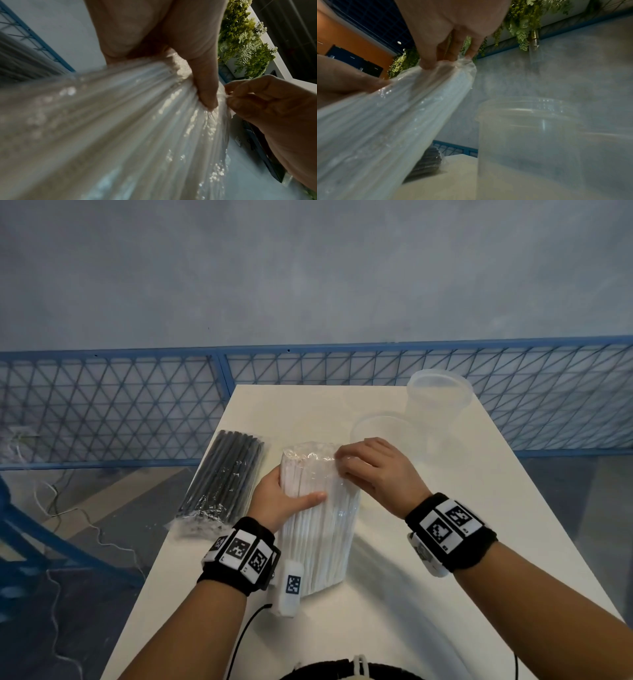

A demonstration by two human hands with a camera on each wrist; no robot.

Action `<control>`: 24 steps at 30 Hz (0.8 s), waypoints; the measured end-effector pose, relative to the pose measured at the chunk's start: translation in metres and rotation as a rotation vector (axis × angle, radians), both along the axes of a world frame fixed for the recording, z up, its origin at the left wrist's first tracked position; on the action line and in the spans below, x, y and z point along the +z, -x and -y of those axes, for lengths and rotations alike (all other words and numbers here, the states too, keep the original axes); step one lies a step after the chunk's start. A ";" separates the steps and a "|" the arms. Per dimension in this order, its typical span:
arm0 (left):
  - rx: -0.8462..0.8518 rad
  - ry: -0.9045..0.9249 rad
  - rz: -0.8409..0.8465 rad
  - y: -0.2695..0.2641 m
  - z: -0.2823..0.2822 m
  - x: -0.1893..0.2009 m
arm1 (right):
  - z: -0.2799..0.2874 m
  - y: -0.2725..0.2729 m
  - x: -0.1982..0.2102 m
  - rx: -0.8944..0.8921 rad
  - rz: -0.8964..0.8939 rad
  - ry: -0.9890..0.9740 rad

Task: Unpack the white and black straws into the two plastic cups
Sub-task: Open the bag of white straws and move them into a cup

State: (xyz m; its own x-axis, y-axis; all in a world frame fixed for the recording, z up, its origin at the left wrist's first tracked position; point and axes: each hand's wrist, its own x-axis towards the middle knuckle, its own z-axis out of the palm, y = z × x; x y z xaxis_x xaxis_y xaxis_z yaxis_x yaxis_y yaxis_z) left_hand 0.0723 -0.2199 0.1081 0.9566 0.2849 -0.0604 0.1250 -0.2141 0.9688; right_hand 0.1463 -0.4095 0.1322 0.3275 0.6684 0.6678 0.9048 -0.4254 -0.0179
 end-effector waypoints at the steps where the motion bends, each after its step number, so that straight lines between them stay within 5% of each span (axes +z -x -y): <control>1: -0.001 0.004 0.003 -0.001 0.001 0.000 | -0.002 0.000 0.001 0.002 -0.024 0.006; 6: -0.014 -0.004 -0.003 -0.003 0.004 0.000 | -0.011 0.005 0.015 -0.082 -0.240 -0.112; 10: -0.048 -0.007 -0.001 -0.001 0.005 0.002 | -0.013 -0.002 0.035 -0.140 -0.644 -0.445; 16: -0.088 0.005 -0.005 0.003 0.004 0.003 | -0.014 -0.019 0.050 -0.302 -0.583 -0.364; 19: -0.129 0.007 -0.028 0.006 0.002 0.003 | -0.020 -0.020 0.063 -0.246 -0.921 -0.705; 21: -0.096 0.026 -0.023 0.008 0.002 0.001 | -0.018 -0.013 0.073 -0.236 -0.872 -0.786; 24: 0.001 0.046 -0.004 0.007 0.002 -0.003 | -0.016 0.012 0.076 -0.087 -0.649 -0.488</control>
State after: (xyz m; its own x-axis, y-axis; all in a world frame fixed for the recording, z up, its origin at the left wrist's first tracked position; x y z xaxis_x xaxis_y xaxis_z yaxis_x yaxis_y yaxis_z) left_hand 0.0657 -0.2219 0.1055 0.9562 0.2823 -0.0776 0.1292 -0.1689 0.9771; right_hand 0.1347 -0.3937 0.2078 0.7866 0.3057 0.5364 0.6144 -0.3023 -0.7287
